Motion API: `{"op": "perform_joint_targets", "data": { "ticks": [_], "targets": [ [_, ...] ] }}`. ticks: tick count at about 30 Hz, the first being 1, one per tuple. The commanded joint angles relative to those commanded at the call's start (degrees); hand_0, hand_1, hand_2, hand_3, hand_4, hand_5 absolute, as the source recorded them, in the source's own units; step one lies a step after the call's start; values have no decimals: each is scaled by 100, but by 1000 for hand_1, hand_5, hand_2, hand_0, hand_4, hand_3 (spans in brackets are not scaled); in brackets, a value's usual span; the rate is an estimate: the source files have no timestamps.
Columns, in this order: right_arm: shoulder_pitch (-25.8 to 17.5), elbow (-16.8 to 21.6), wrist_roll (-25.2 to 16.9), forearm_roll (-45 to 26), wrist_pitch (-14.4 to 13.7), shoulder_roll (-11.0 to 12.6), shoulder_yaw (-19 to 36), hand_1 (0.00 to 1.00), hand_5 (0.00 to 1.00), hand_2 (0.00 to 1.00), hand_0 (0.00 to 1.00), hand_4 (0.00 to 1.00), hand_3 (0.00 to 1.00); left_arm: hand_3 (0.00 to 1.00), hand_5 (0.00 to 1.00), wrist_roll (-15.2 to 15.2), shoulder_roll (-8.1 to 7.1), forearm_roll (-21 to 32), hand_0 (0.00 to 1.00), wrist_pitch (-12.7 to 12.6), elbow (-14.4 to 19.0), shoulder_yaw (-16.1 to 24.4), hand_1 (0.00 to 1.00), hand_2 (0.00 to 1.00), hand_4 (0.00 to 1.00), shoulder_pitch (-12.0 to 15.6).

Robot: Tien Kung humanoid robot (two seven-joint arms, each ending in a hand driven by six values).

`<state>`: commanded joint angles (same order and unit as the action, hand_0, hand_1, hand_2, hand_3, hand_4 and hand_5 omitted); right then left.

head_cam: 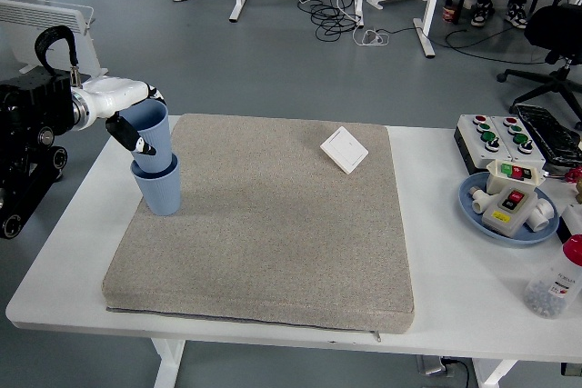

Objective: Push cup pick cup insert cup

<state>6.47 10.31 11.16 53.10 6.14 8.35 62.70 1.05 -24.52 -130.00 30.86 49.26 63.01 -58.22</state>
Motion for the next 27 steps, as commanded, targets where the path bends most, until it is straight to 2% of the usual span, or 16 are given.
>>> {"op": "perform_joint_targets", "data": {
  "ticks": [5,6,11,12,17,18,23,24,27],
  "targets": [
    [7,0,-6,-29,1,1,-17,701,488,710,784,157,585,425,2,88,26,0,448,-91,-169,22,450,430,573,-11],
    [8,0,-7,-31,0,1,-17,701,489,710,784,157,585,456,2,113,28,0,429,-100,-200,50,457,442,558,-7],
    [9,0,-13,-47,-1,2,-21,701,489,710,784,157,585,456,2,159,17,0,429,-55,-268,94,457,442,558,13],
    [9,0,-13,-48,-2,3,-22,701,489,710,784,158,585,472,172,163,19,0,377,-45,-275,92,448,444,642,14],
    [11,0,-8,-33,0,3,-24,701,489,710,784,158,585,472,172,176,42,0,377,7,-309,30,448,444,642,10],
    [11,0,-8,-32,0,3,-24,701,489,710,784,158,586,514,237,179,44,0,352,8,-311,19,477,486,729,10],
    [11,0,-9,-34,0,3,-26,701,489,710,784,158,586,514,237,199,49,0,352,20,-336,19,477,486,729,19],
    [11,0,-10,-36,1,3,-27,701,489,710,784,157,586,641,379,201,49,0,510,18,-340,23,638,662,846,21],
    [16,0,-13,-33,1,2,-24,701,489,710,784,157,586,641,379,199,48,0,510,19,-364,44,638,662,846,23]
  ]
}}
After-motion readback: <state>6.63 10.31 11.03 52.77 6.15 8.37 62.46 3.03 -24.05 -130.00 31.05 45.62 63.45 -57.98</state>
